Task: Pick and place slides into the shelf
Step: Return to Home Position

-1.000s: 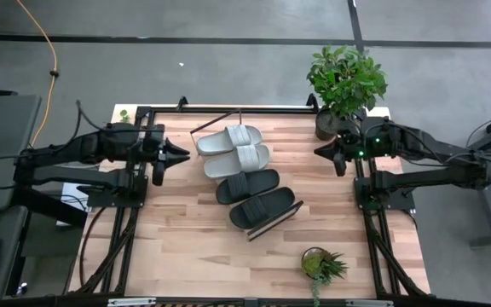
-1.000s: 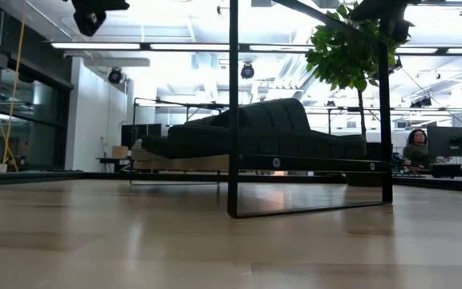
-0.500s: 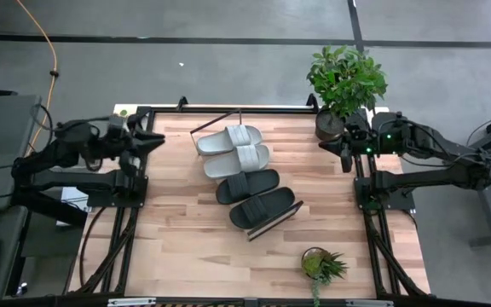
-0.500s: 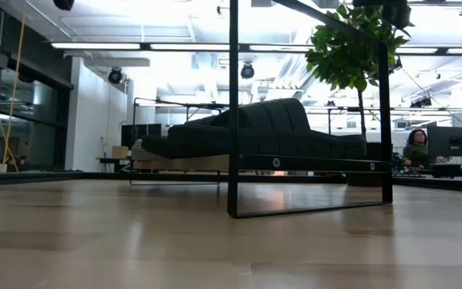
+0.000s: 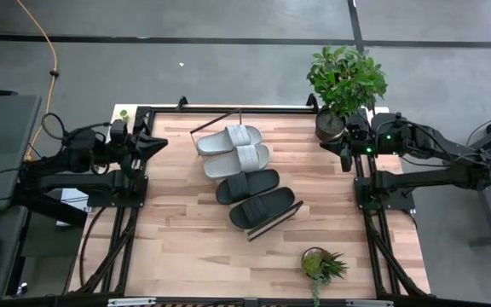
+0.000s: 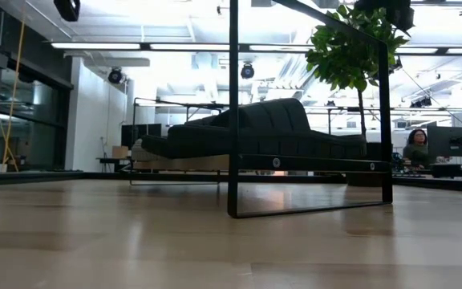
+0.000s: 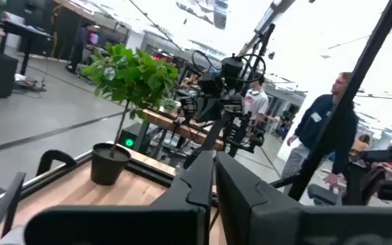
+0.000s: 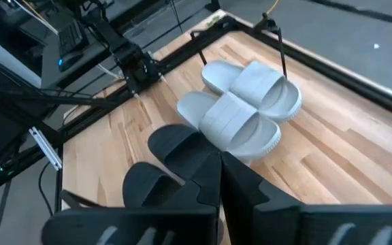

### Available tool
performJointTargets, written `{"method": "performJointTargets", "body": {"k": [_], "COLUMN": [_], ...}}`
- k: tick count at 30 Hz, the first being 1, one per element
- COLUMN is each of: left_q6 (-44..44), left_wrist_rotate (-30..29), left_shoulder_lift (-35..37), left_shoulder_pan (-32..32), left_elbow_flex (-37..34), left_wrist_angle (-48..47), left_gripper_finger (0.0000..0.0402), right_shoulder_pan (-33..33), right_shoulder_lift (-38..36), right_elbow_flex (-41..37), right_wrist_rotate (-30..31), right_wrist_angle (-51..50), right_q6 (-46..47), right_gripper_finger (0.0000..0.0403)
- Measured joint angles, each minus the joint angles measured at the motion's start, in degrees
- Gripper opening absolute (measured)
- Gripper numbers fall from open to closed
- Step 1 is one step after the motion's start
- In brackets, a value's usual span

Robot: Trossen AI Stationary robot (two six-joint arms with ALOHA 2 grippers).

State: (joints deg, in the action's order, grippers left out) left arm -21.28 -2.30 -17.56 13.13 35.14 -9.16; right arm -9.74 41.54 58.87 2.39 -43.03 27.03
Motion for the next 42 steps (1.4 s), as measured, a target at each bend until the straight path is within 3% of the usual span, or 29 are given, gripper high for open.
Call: {"method": "performJointTargets", "body": {"k": [11, 21, 35, 42], "left_q6": [-2.09, -5.85, -9.21, -10.56], "left_wrist_rotate": [-3.66, -4.45, -4.20, -2.03], "left_shoulder_lift": [7.72, 17.04, 17.17, 17.19], "left_shoulder_pan": [0.00, 0.00, 0.00, -0.01], "left_elbow_flex": [-7.72, -20.40, -34.37, -34.61], "left_wrist_angle": [1.41, 14.40, 37.27, 30.72], "left_gripper_finger": [0.0001, 0.0000, 0.0000, 0.0000], "right_shoulder_pan": [0.00, 0.00, 0.02, 0.02], "right_shoulder_lift": [-0.46, -0.48, -0.50, -0.50], "right_elbow_flex": [0.00, 0.00, 0.00, 0.00], "right_wrist_rotate": [0.16, 0.48, 1.03, 1.03], "right_wrist_angle": [-3.23, -3.76, -4.59, -5.04], "right_q6": [1.22, 2.38, 4.06, 5.18], "right_gripper_finger": [0.0000, 0.0000, 0.0000, 0.0000]}}
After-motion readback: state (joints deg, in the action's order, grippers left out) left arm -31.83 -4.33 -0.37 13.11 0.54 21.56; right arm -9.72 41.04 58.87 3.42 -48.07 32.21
